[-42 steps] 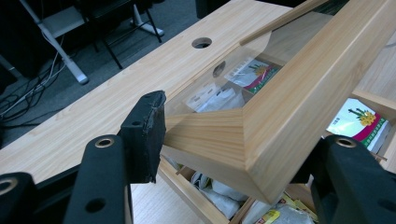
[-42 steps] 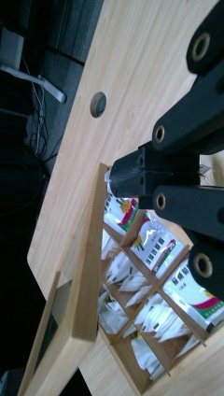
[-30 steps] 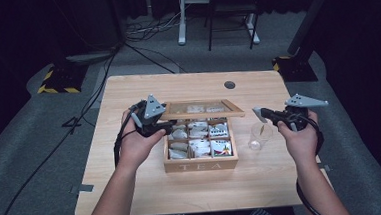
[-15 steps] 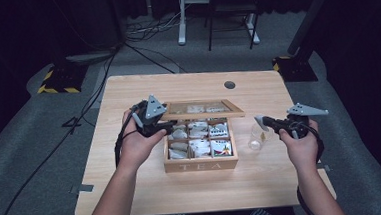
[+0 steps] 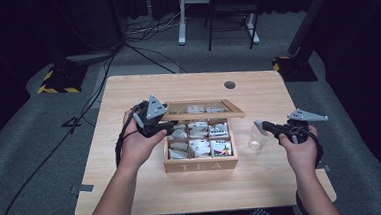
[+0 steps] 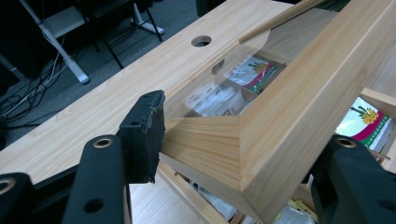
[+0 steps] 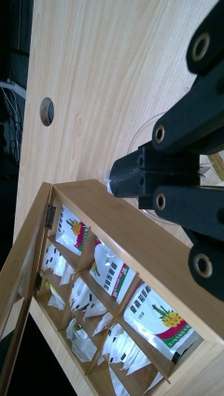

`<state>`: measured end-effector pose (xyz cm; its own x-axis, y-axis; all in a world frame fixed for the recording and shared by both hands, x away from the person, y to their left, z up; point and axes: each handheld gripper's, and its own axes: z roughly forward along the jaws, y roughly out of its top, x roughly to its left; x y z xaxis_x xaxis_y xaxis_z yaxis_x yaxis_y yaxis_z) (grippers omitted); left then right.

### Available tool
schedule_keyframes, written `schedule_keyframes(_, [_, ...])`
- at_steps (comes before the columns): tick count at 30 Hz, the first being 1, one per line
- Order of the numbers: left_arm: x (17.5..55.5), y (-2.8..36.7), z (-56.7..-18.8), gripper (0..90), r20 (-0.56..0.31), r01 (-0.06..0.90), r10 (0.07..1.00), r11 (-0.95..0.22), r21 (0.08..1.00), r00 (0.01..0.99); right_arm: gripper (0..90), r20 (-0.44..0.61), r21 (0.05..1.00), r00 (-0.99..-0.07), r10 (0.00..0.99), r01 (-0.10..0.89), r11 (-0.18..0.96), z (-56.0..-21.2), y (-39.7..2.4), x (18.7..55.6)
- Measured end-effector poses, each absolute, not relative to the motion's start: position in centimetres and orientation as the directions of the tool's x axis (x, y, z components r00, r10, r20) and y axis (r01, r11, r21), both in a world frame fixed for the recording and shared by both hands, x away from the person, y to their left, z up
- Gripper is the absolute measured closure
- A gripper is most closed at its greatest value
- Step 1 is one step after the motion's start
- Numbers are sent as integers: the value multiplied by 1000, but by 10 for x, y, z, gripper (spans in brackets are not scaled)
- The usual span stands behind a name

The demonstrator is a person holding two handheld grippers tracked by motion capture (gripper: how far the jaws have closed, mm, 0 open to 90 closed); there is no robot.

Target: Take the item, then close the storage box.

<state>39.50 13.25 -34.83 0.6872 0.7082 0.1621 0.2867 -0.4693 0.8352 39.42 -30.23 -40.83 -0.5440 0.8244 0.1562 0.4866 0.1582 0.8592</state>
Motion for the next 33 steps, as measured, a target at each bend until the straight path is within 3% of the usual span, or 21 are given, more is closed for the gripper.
schedule_keyframes(4, [395, 132, -348, 427, 162, 287, 709, -469, 836, 687, 891, 154, 858, -543, 825, 488, 161, -411, -304, 394])
schedule_keyframes(6, [395, 132, -349, 426, 161, 288, 708, -470, 834, 688, 741, 162, 845, -538, 827, 508, 165, -412, -304, 395])
schedule_keyframes(10, [394, 132, -349, 426, 162, 289, 708, -471, 834, 688, 628, 164, 847, -532, 831, 507, 157, -412, -306, 394])
schedule_keyframes(33, [393, 131, -350, 420, 165, 293, 711, -474, 831, 683, 408, 98, 783, -393, 914, 597, 173, -412, -359, 412])
